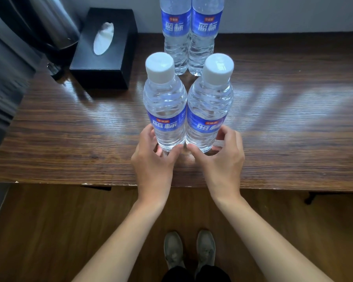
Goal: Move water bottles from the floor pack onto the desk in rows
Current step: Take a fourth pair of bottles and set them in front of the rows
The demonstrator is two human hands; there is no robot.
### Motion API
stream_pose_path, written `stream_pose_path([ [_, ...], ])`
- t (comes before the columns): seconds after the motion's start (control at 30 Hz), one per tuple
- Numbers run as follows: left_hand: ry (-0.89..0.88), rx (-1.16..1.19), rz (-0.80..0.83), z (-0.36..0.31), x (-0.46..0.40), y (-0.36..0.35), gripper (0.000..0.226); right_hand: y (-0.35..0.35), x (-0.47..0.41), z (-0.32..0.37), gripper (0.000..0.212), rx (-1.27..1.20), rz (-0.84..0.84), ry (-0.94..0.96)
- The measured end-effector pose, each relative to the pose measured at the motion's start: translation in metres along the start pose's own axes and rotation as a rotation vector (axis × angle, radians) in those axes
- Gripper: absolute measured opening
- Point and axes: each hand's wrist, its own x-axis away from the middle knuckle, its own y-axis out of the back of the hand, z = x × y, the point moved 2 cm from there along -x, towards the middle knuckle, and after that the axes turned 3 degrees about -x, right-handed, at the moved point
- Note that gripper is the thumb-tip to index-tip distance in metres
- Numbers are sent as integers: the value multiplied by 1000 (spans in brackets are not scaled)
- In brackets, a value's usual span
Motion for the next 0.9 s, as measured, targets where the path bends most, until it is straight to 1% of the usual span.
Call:
stream_pose_path([
  [0.2, -1, 7, 13, -4, -14, -10, 61, -6, -14, 0, 63, 3, -10, 9],
  [0.53, -40, -48, 35, 1, -52, -28, 66, -20, -48, -6, 66, -7, -23, -7],
  [0.9, -70, -141, 46, -6, -89, -45, 62, -36, -88, -7, 58, 5, 15, -3],
])
